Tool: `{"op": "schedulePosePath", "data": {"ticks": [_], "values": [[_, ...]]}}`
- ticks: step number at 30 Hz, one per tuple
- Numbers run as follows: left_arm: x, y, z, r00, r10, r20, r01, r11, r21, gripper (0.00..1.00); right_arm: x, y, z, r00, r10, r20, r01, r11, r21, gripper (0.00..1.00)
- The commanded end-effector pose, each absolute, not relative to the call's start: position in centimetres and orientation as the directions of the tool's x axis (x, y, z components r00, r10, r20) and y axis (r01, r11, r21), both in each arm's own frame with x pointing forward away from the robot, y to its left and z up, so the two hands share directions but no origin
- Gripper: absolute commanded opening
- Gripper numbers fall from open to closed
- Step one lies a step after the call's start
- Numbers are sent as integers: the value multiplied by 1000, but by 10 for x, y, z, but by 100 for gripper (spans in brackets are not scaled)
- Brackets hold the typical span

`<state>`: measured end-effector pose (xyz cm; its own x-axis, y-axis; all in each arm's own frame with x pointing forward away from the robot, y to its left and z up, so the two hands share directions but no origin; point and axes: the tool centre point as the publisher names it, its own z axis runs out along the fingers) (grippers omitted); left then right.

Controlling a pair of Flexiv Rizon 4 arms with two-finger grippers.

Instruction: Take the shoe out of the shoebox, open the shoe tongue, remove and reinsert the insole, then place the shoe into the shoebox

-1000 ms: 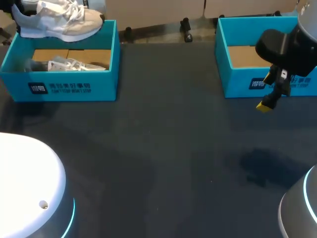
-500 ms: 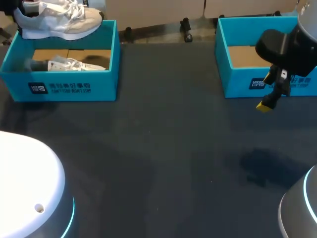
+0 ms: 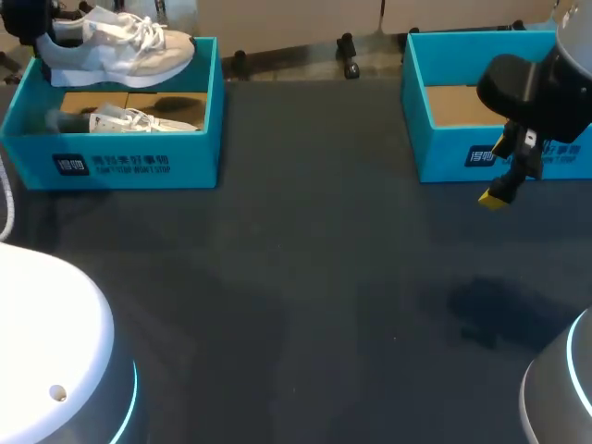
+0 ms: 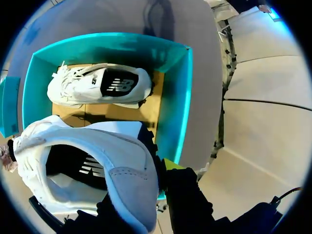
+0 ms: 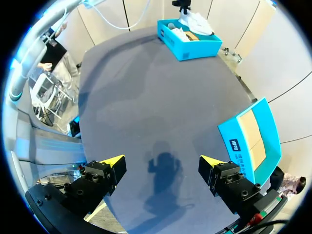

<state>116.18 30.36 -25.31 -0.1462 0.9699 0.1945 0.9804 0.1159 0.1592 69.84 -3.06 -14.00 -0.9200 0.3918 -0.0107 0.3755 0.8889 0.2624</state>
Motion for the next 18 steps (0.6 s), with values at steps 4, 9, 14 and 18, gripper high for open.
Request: {"op": "schedulePosePath", "data": {"ticks": [4, 9, 14, 18], "values": [[1171, 301, -271, -137, 973, 187, 982, 108, 155, 0, 700, -29, -140, -920, 392, -8, 377, 889, 258, 100], [1175, 299, -283, -130, 972, 195, 982, 100, 158, 0, 700, -29, -140, -920, 392, -8, 377, 889, 258, 100], [1180, 298, -291, -124, 974, 188, 982, 94, 162, 0, 700, -29, -140, -920, 392, -8, 377, 889, 258, 100], [1185, 296, -298, -122, 974, 189, 980, 89, 176, 0, 700, -29, -140, -920, 392, -8, 377, 889, 258, 100]]}}
